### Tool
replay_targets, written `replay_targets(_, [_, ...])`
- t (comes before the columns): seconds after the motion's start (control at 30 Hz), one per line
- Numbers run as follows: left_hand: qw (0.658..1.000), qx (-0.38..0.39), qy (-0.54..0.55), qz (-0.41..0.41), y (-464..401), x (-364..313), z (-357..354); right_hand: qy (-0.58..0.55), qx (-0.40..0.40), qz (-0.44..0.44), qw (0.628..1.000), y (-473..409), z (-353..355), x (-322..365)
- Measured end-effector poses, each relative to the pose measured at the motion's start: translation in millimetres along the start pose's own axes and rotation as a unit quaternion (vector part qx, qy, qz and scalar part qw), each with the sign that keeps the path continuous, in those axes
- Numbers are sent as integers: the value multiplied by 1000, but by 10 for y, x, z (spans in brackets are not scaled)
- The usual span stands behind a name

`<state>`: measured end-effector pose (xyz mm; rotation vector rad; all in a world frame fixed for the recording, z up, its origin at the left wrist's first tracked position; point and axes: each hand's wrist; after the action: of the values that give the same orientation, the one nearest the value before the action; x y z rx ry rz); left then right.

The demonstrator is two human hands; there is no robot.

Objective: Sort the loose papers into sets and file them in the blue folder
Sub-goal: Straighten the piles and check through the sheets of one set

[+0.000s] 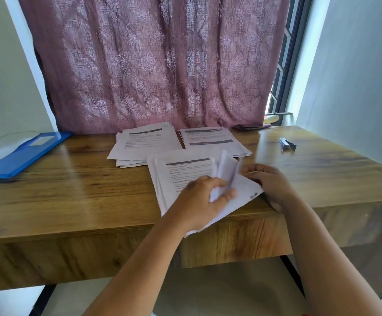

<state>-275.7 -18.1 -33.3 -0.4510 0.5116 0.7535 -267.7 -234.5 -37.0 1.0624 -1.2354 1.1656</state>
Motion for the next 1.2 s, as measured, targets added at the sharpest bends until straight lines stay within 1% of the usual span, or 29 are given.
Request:
replay_targets(0.03, [997,75,28,4,3,-27,8,-17,1,7,1000,9,2,7])
replay_targets(0.07, [992,113,63,-8,17,-49,23,-30,0,9,1000,4,13,1])
replay_targets(0.1, [986,122,108,-27,33,-65,55,-46,-3,7,999,5,15,3])
replay_targets(0.17, [976,93,192,-51,61,-90,152,-86,-21,-1,996,-7,26,0])
replay_targets(0.23, [976,32,213,-28,68,-44,261,-110,-29,-15,993,-16,33,26])
replay_targets(0.27, [982,-16,189,2,63,13,316,-112,-23,-23,993,-21,43,35])
replay_targets(0.3, [987,-74,134,47,54,89,363,-119,-13,-30,992,-5,46,51])
replay_targets(0.33, [985,-128,61,99,49,196,403,-127,-1,-33,991,4,62,58])
replay_targets(0.37, [975,-159,-4,154,52,322,427,-140,13,-32,990,25,81,68])
replay_targets(0.4, [964,-162,-42,207,56,472,437,-157,23,-28,987,36,113,62])
replay_targets(0.43, [956,-136,-51,253,61,606,443,-179,35,-26,983,50,138,59])
replay_targets(0.5, [951,-74,-23,300,68,785,431,-206,49,-32,977,50,194,36])
replay_targets(0.57, [951,-74,18,300,64,828,420,-164,69,-52,983,46,198,47])
replay_targets(0.67, [953,-100,136,253,52,763,422,-59,135,-83,986,43,109,114])
replay_targets(0.73, [949,-98,195,229,59,696,444,76,155,-97,980,32,43,150])
replay_targets(0.77, [949,-99,199,224,61,684,457,154,157,-102,970,25,23,163])
replay_targets(0.8, [950,-98,192,227,64,680,469,209,157,-108,959,18,5,170])
replay_targets(0.83, [951,-98,179,233,74,671,488,240,153,-115,952,7,-13,166])
replay_targets(0.9, [950,-100,161,249,91,686,505,277,131,-120,944,17,-80,170])
replay_targets(0.93, [948,-104,159,254,95,719,506,293,108,-119,943,19,-121,176])
replay_targets(1.03, [944,-116,192,242,128,757,498,368,42,-118,921,28,-250,204])
replay_targets(1.07, [940,-121,214,238,142,759,497,381,37,-119,916,37,-300,221])
replay_targets(1.13, [929,-129,256,232,159,771,487,371,55,-123,919,46,-373,242])
replay_targets(1.17, [926,-136,265,231,164,764,485,356,72,-122,924,54,-395,248])
replay_targets(1.2, [929,-145,249,233,174,741,488,330,94,-124,931,52,-404,253])
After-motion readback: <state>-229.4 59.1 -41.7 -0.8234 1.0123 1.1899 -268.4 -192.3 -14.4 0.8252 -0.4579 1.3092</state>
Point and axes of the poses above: each hand's wrist, its own y-axis away from the middle knuckle, its own z-axis out of the back of the hand, x = y × z, and after that the axes turned 10 degrees about x, right-handed
